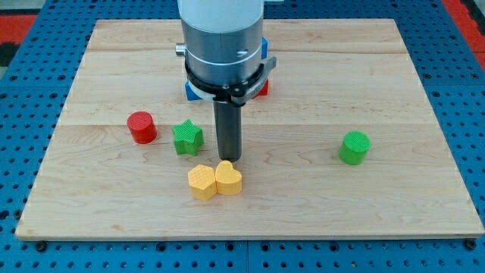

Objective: Push the triangle to the left center

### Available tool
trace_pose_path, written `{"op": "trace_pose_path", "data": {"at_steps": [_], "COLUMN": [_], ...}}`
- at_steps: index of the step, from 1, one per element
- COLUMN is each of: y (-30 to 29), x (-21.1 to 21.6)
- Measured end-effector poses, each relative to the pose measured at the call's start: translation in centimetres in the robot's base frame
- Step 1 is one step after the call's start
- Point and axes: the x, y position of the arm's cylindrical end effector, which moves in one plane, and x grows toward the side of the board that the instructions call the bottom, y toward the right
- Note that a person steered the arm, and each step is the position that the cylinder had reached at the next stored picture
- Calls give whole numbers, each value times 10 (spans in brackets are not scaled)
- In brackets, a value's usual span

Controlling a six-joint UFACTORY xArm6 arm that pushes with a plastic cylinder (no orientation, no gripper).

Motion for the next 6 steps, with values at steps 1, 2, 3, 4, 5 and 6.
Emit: {"op": "trace_pose_path", "data": {"at_steps": [1, 2, 3, 4, 5, 6], "y": [0, -3, -3, -13, -48, -133], "x": [-31, -72, -112, -132, -133, -131]}}
